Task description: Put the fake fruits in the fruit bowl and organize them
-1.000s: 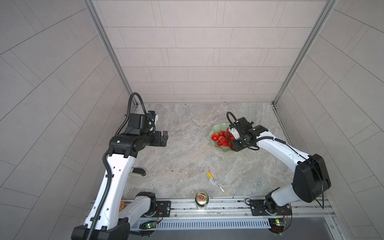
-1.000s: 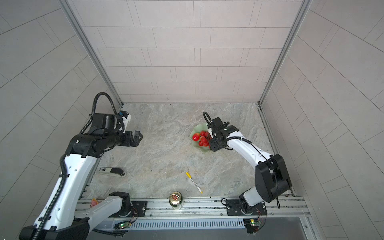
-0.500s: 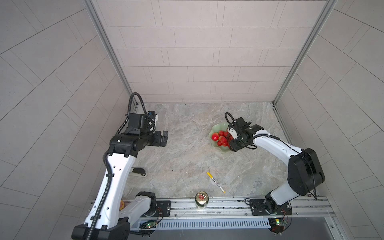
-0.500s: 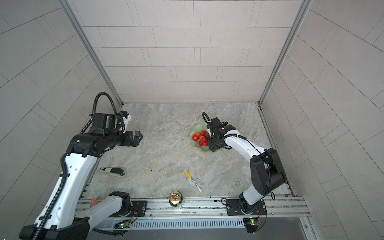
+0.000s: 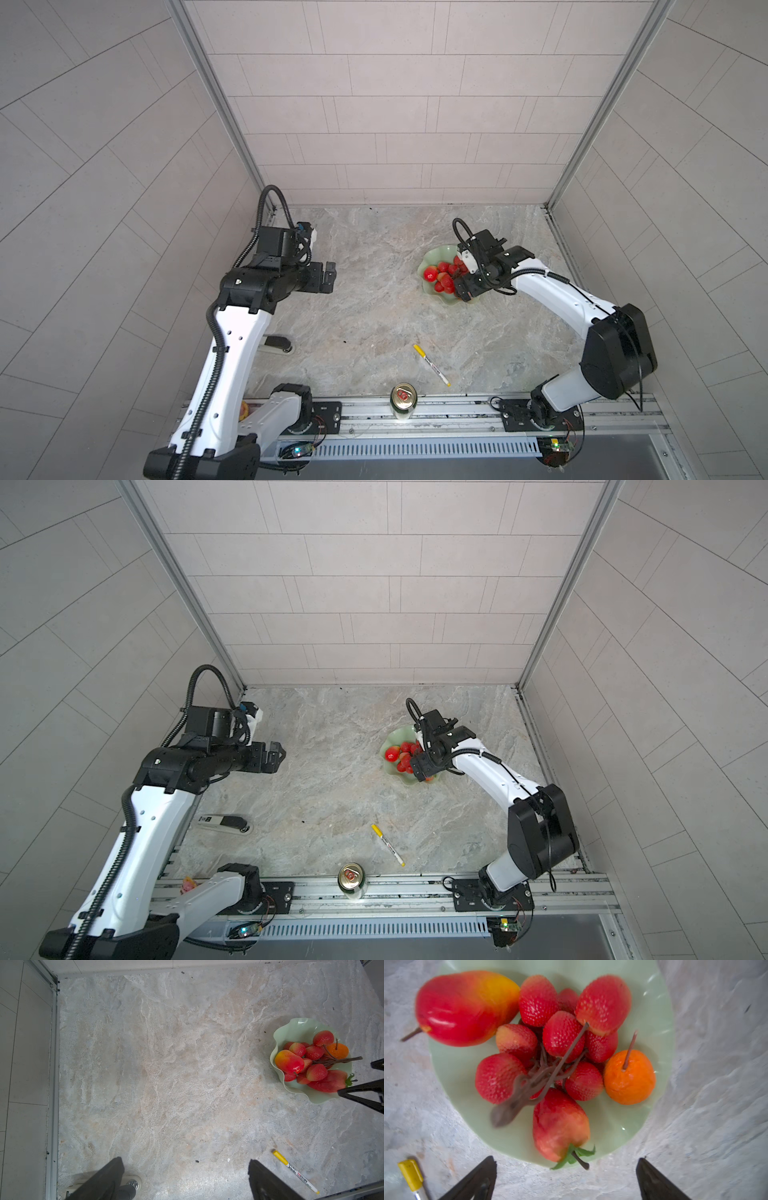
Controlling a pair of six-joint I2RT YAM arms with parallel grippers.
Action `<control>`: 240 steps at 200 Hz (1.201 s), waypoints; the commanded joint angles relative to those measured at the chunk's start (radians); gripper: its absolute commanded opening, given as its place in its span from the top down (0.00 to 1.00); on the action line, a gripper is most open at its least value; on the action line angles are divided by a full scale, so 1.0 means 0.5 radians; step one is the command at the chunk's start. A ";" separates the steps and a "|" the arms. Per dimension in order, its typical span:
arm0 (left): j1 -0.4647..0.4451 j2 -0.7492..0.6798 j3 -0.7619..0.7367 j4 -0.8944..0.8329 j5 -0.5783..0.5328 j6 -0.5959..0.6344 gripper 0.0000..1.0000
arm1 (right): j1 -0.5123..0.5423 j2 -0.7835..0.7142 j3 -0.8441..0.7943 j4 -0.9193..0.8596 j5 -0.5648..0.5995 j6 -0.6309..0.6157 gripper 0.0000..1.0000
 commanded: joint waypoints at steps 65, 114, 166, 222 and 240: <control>-0.008 -0.004 -0.407 0.837 0.048 -0.525 0.00 | -0.614 -1.063 -0.776 1.133 0.430 0.277 0.00; -0.009 -0.003 -0.954 1.734 -0.899 -0.398 0.00 | -0.781 -0.792 -1.269 1.797 0.784 0.377 0.00; -0.002 0.339 -1.334 2.390 -1.461 -0.195 0.00 | -0.778 -0.227 -1.352 2.340 0.846 0.377 0.00; 0.008 0.571 -1.656 2.979 -1.401 -0.016 0.00 | -0.767 -0.037 -1.284 2.520 0.673 0.205 0.00; 0.008 0.626 -1.711 3.127 -1.403 0.012 0.00 | -0.769 -0.060 -1.318 2.564 0.664 0.202 0.00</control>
